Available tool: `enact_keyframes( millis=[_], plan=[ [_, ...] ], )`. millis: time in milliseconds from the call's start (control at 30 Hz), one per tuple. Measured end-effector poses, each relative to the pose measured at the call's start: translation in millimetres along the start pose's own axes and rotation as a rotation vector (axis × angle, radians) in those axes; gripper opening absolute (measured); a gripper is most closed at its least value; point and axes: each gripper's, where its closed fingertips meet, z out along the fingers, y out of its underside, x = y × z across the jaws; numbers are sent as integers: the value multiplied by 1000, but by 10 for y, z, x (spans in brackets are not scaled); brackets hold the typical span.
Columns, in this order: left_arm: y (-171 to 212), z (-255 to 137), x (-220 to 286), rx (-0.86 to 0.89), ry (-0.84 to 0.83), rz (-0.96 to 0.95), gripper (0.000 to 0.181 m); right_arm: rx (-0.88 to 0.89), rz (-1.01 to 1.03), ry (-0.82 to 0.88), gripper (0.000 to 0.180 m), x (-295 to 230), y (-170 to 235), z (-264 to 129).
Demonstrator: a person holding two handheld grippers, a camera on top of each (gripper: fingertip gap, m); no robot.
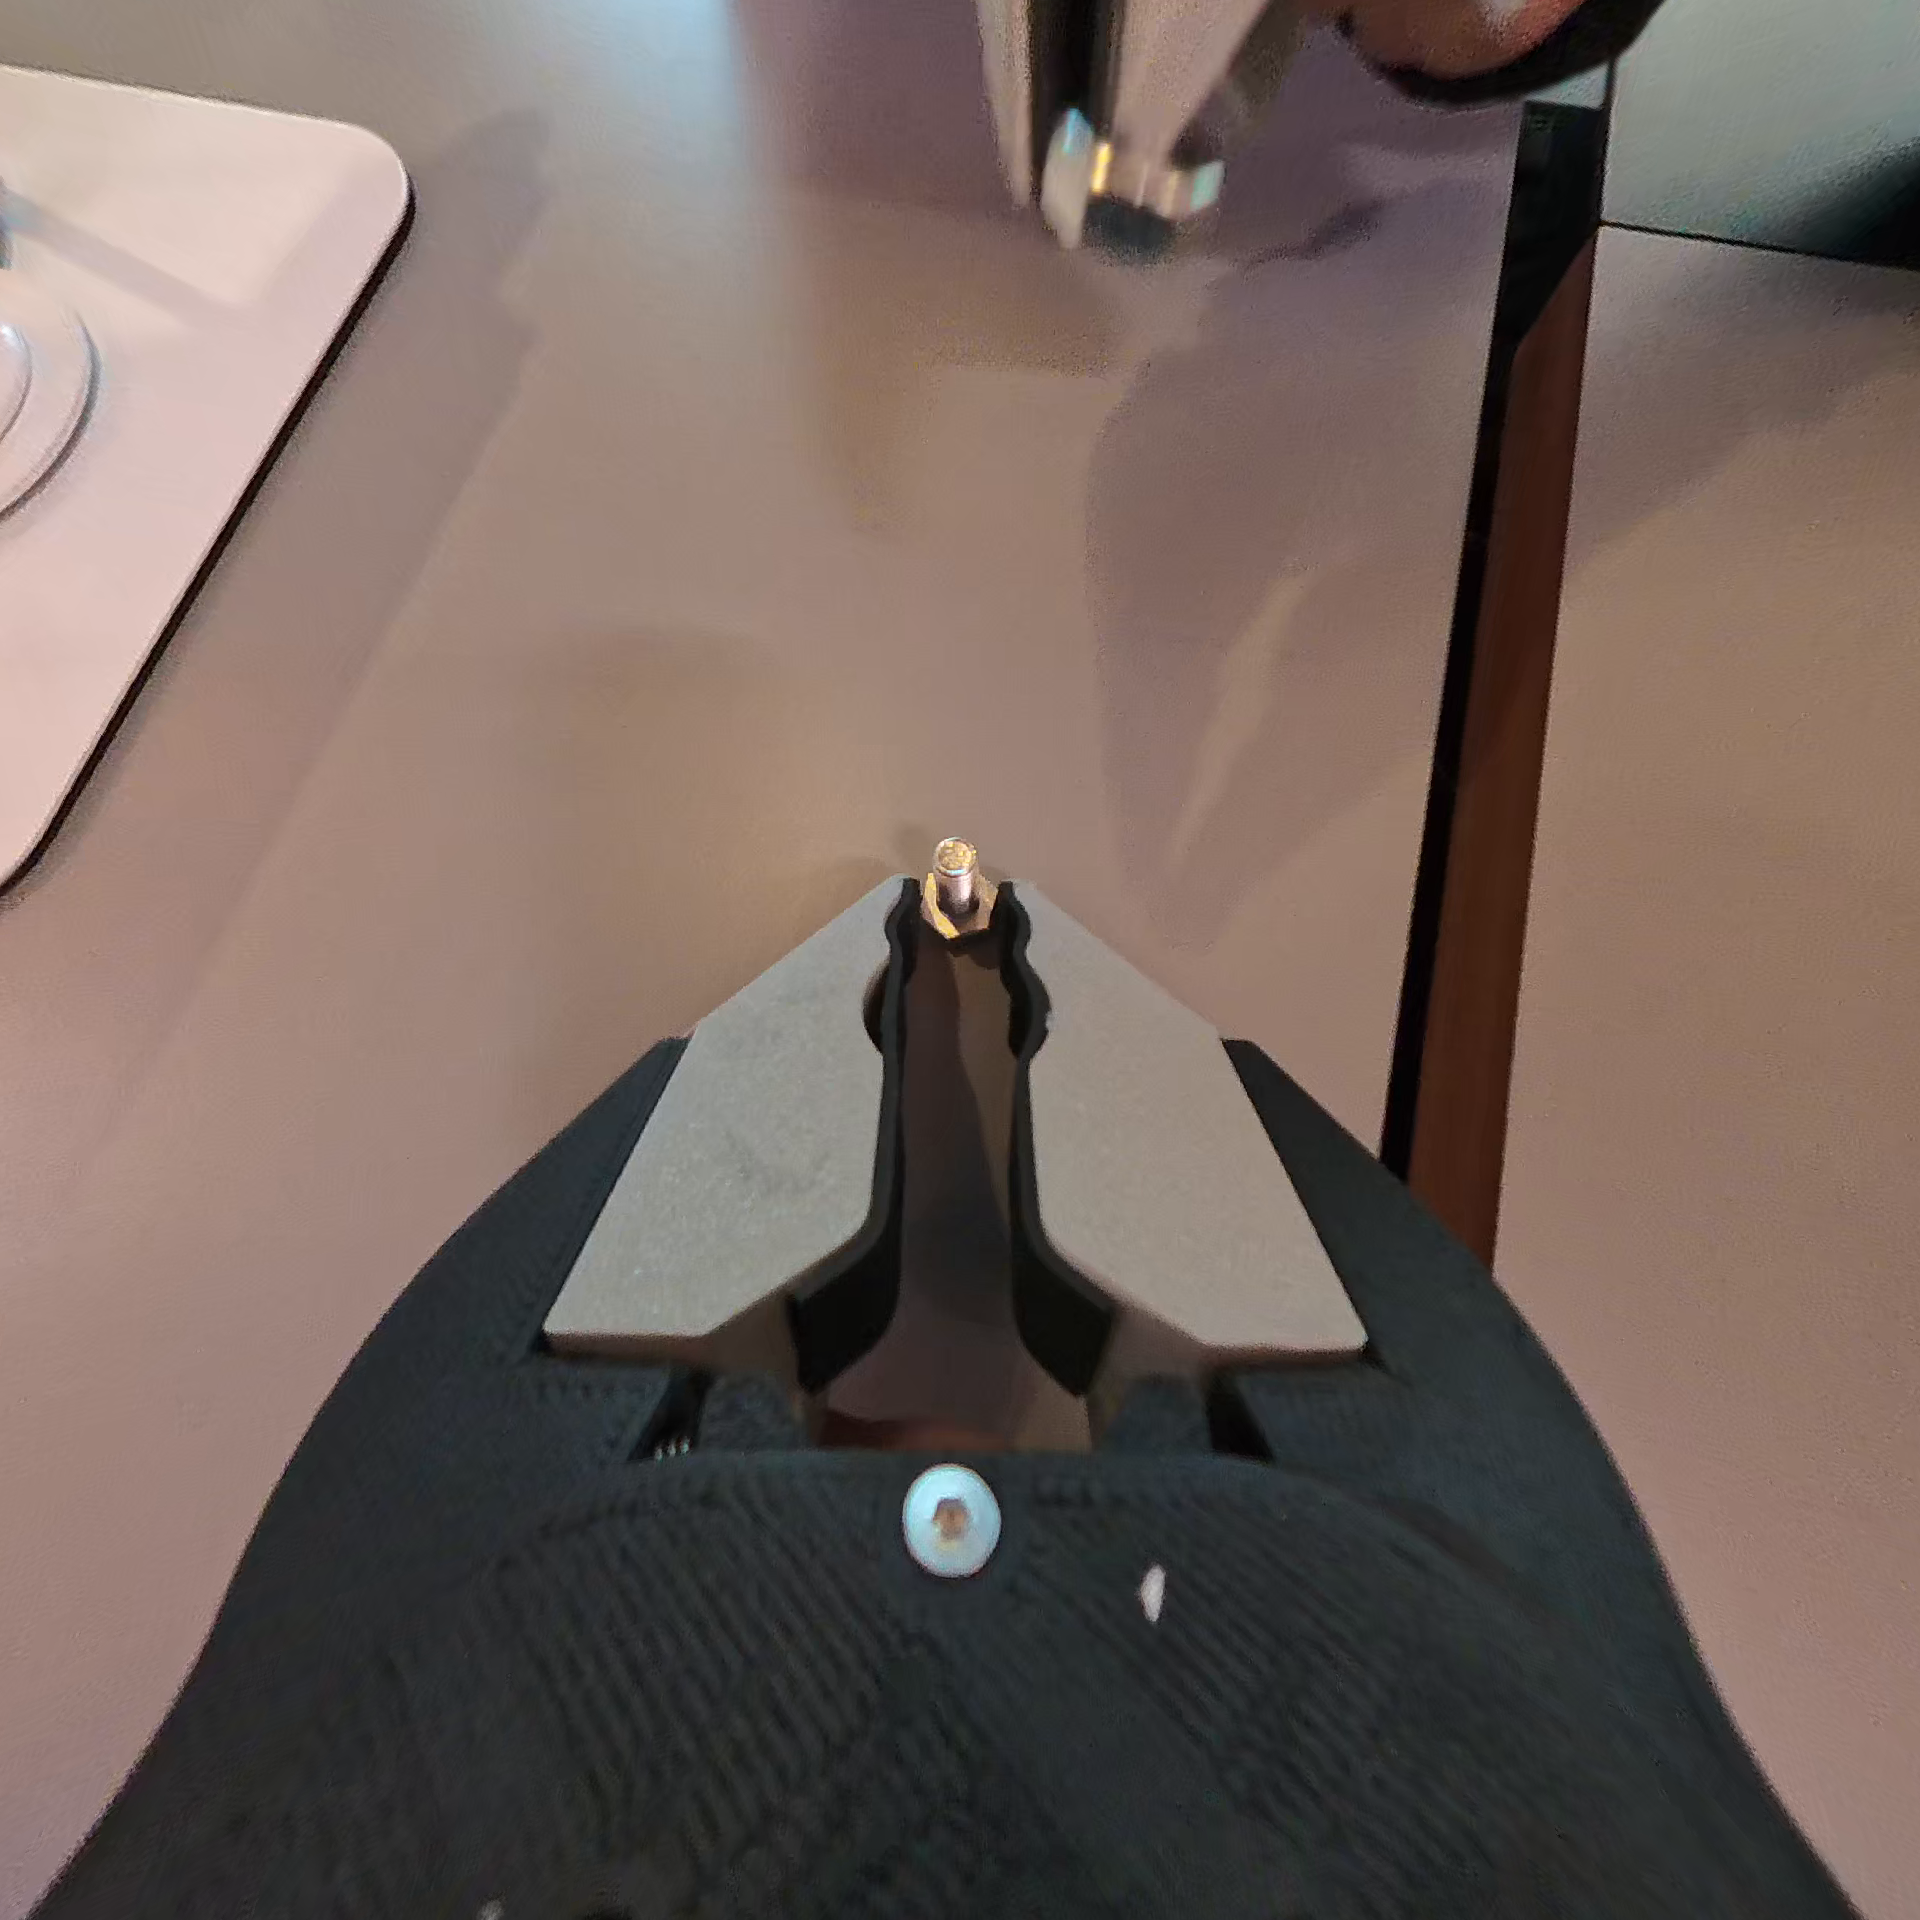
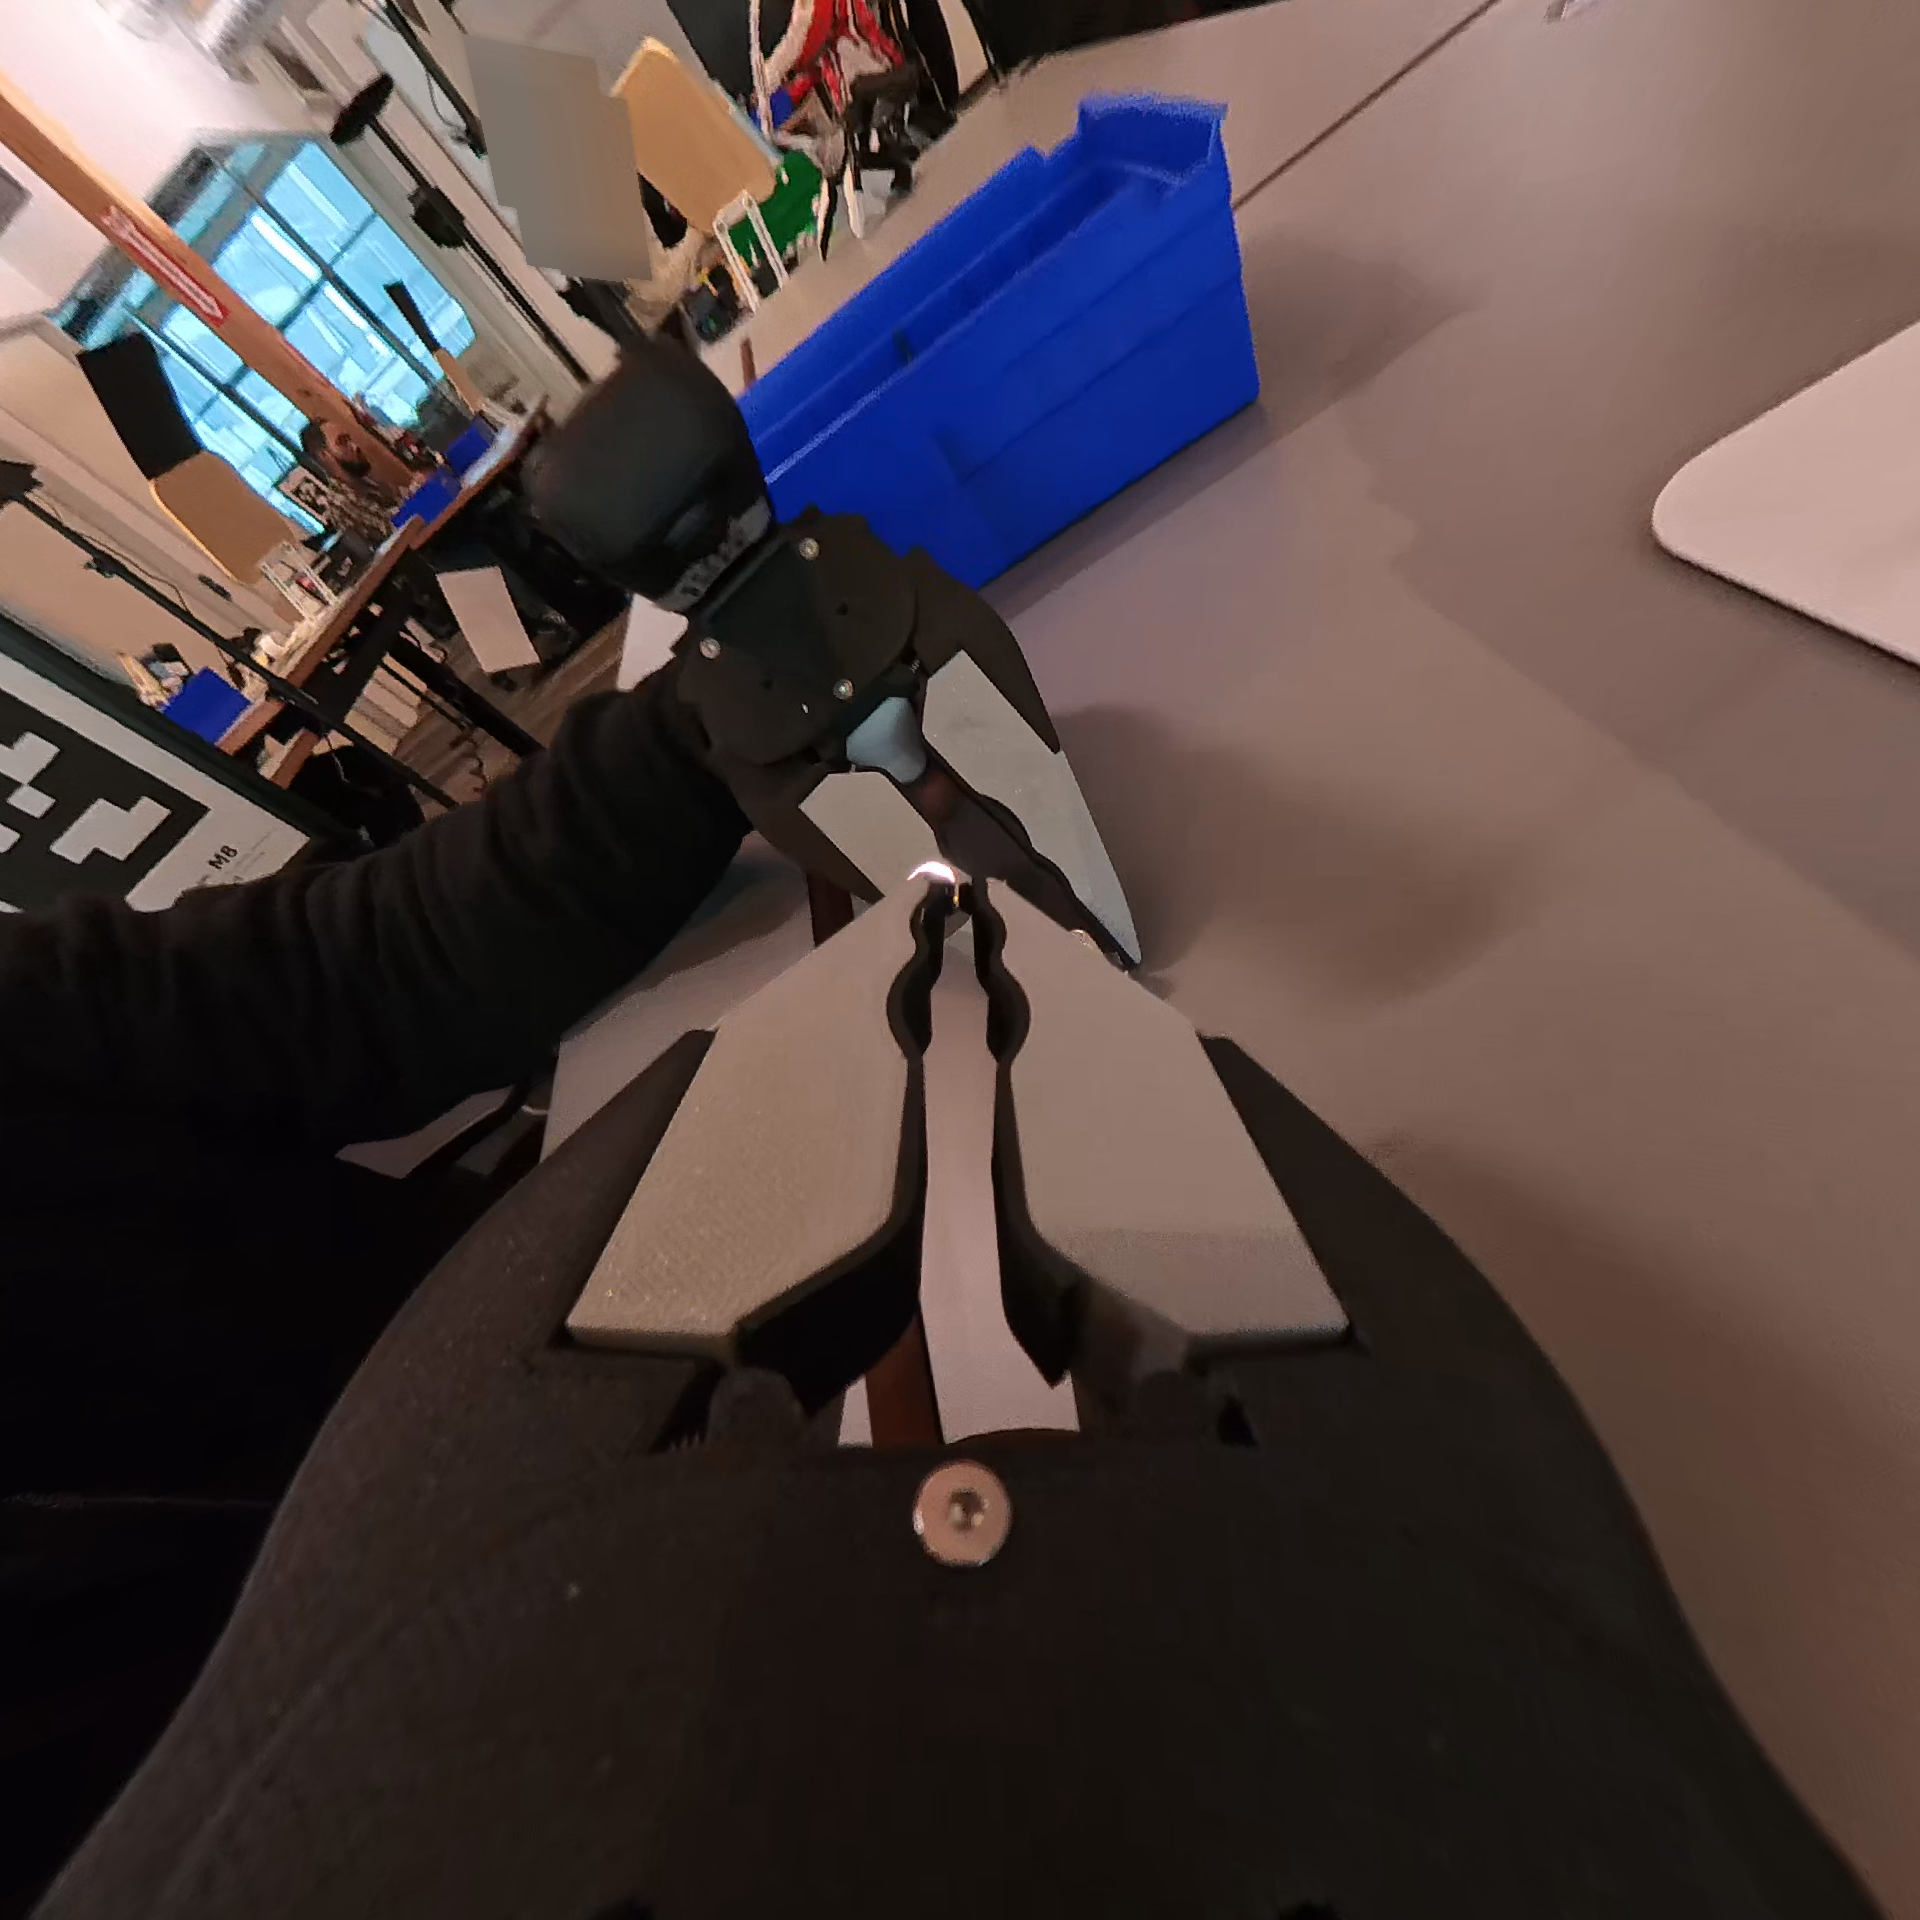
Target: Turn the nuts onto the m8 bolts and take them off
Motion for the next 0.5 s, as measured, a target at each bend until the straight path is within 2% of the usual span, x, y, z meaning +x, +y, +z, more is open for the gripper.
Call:
enact_keyframes(
  millis=[67,200,500],
  plan=[
    [-47,49,53,1,7,17,13,-49,7,23,2,61,104,72],
    [-65,67,106,1,25,25,13,-164,-43,176,2,339,307,93],
    [-51,52,120,1,47,-10,13,-344,38,231,3,549,712,193]
  ],
)
